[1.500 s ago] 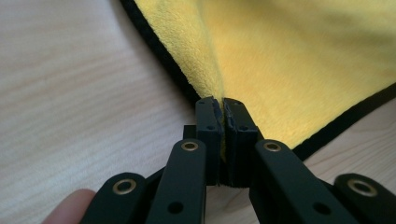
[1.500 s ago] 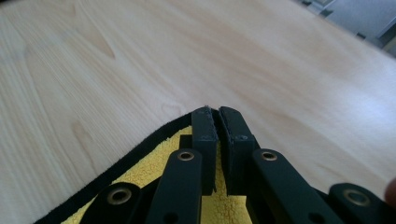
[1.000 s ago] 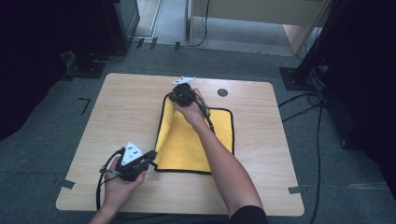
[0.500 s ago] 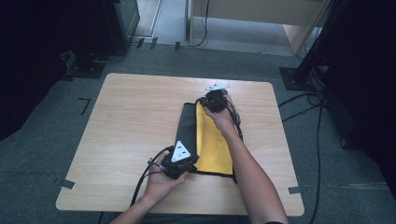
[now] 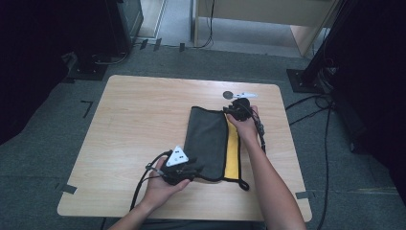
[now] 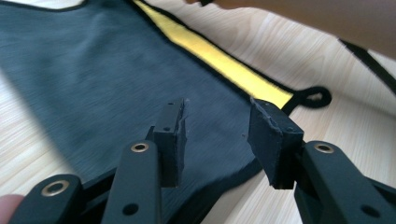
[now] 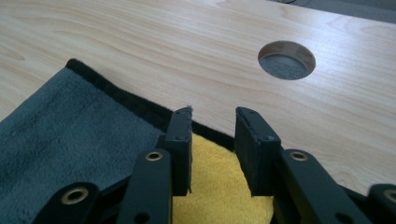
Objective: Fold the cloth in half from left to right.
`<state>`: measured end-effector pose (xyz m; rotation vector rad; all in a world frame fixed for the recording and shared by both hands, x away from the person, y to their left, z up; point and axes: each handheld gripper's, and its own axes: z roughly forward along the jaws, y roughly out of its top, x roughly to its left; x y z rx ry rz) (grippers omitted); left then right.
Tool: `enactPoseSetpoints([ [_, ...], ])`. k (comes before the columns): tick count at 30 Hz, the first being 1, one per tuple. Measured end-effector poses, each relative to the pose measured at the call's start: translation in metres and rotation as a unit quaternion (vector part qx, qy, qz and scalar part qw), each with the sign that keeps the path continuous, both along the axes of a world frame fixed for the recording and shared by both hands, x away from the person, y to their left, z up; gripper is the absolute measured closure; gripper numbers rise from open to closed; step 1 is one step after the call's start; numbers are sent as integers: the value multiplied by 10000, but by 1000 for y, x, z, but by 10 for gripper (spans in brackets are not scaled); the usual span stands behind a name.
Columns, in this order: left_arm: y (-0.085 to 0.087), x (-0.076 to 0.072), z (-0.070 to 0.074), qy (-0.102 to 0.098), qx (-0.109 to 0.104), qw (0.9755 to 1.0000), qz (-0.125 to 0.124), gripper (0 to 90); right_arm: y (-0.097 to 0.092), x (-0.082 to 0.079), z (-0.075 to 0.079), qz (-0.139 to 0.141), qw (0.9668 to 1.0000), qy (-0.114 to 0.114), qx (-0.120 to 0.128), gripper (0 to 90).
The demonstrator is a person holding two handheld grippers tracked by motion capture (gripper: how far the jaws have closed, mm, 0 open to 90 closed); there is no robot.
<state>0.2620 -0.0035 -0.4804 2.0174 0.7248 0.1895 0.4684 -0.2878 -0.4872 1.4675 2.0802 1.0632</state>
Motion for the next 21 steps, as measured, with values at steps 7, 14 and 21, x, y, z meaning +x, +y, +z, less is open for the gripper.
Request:
enactPoseSetpoints([
  [7,32,3,-13,156,111,9994,285,556,1,-10,0,129,9999,89,37,630],
  [14,31,1,-16,141,187,9995,207,555,-16,-16,5,-8,9991,139,408,659],
  [21,27,0,-22,224,391,9989,126,539,-16,-16,-5,-251,9989,402,15,595],
])
